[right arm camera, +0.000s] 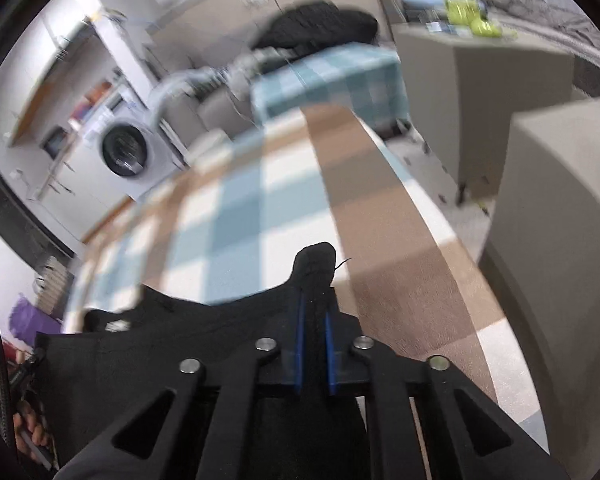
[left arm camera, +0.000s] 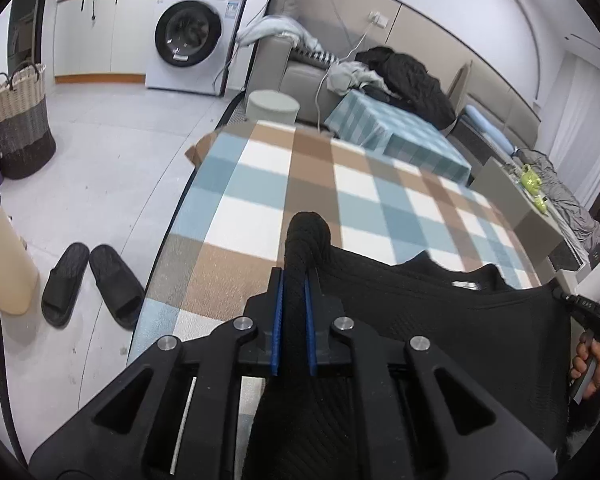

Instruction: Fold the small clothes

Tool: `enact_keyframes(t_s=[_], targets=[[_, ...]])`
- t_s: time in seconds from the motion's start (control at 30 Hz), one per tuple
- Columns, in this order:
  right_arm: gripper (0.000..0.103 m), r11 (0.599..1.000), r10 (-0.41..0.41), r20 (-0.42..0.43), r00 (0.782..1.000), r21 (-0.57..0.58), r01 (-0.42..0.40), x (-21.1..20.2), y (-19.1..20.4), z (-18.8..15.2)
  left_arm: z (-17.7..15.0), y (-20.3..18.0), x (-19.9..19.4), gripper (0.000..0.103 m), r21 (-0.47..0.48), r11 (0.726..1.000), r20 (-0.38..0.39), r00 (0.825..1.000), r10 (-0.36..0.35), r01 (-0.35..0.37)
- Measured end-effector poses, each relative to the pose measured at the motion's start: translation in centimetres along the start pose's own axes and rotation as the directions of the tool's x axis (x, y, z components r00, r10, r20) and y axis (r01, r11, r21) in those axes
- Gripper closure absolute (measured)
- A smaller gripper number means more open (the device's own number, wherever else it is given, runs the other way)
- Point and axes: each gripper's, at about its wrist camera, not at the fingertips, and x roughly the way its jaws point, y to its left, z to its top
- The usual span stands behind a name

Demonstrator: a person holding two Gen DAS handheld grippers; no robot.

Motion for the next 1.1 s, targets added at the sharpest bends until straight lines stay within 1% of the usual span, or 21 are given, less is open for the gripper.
enact_keyframes(t_s=[0.07,0.13,0.17,0.23,0.3,0.37,0.43,0.47,0.5,0.53,0.57,0.67,0.7,0.73,0.77,0.8,0.87,0.93,1.0,1.1], targets=[[0.097,0.999,0.036,0.064,0.997,-0.026,-0.034,-1.8,0.7,0.3,0.2,-0.1,-1.0,0.097,-0.002,1.000,0.024,1.000,-0.004,0.005],[0.097,0.998,0.037,0.108,0.994,-0.047,-0.032,-3.2,1.5,0.8,0.5,0.0,-1.7,0.097,-0.012,1.000,0.047,0.999,-0.007,0.007],[0.097,0.998,0.054,0.130,0.990,-0.045,-0.048,-3.9,1.9,1.1,0.8,0.2,-2.1,0.097,-0.017,1.000,0.061,0.998,-0.006,0.007],[0.097,0.998,0.057,0.159,0.986,-0.031,-0.053,-4.4,2.4,1.8,1.2,0.4,-2.4,0.097,-0.021,1.000,0.073,0.997,0.003,-0.002],[0.097,0.999,0.050,0.166,0.985,-0.018,-0.047,-4.2,2.7,2.2,1.6,1.0,-1.9,0.097,-0.034,0.999,0.066,0.998,0.022,-0.020],[0.097,1.000,0.027,0.153,0.988,-0.005,-0.026,-3.1,3.0,2.6,1.6,1.7,-0.9,0.097,-0.064,0.997,0.030,0.999,0.041,-0.039],[0.085,1.000,-0.026,0.090,0.996,0.010,0.025,-1.1,2.8,2.6,1.3,2.5,0.3,0.097,-0.093,0.991,-0.022,0.996,0.090,-0.092],[0.082,0.999,-0.039,0.064,0.997,0.024,0.038,-0.4,2.5,2.4,1.0,2.8,0.6,0.097,-0.094,0.989,-0.049,0.993,0.107,-0.111],[0.074,0.998,-0.052,0.037,0.998,0.040,0.051,0.2,2.2,2.1,0.6,3.1,0.7,0.097,-0.096,0.989,-0.071,0.992,0.109,-0.115],[0.071,0.997,-0.059,0.008,0.998,0.057,0.059,0.6,1.7,1.7,0.2,3.3,0.7,0.096,-0.097,0.989,-0.079,0.992,0.102,-0.110],[0.071,0.996,-0.058,-0.009,0.998,0.065,0.058,0.7,1.3,1.3,-0.2,3.3,0.5,0.094,-0.094,0.990,-0.084,0.991,0.102,-0.109],[0.067,0.997,-0.054,-0.057,0.997,0.050,0.057,0.0,0.6,-0.4,-1.8,3.0,-0.7,0.081,-0.063,0.993,-0.095,0.991,0.096,-0.102],[0.062,0.998,-0.046,-0.073,0.996,0.046,0.049,-0.3,0.5,-1.0,-2.5,2.8,-1.3,0.069,-0.057,0.993,-0.098,0.991,0.096,-0.102],[0.062,0.998,-0.042,-0.092,0.995,0.037,0.045,-1.0,0.2,-2.0,-3.3,2.7,-2.0,0.057,-0.055,0.993,-0.099,0.991,0.095,-0.101],[0.061,0.999,-0.039,-0.099,0.994,0.032,0.043,-1.7,0.0,-2.9,-4.0,2.7,-2.6,0.053,-0.056,0.993,-0.096,0.991,0.094,-0.099],[0.058,0.999,-0.032,-0.114,0.993,0.027,0.036,-2.3,-0.2,-3.8,-5.0,2.5,-3.4,0.052,-0.055,0.994,-0.098,0.991,0.089,-0.094],[0.057,1.000,-0.015,-0.145,0.989,0.023,0.019,-3.4,-0.6,-5.7,-6.6,2.1,-4.6,0.051,-0.042,0.996,-0.120,0.990,0.072,-0.078],[0.056,1.000,-0.013,-0.178,0.984,-0.001,0.013,-4.6,-0.7,-7.7,-8.4,1.6,-6.0,0.051,-0.030,0.997,-0.137,0.988,0.072,-0.077],[0.055,1.000,0.003,-0.193,0.981,-0.018,-0.006,-5.9,-0.8,-9.6,-10.0,1.4,-7.0,0.051,-0.021,0.997,-0.159,0.985,0.068,-0.072],[0.055,1.000,0.013,-0.199,0.980,-0.010,-0.015,-7.7,-1.1,-12.2,-12.4,1.1,-8.1,0.051,-0.030,0.997,-0.193,0.979,0.061,-0.068]])
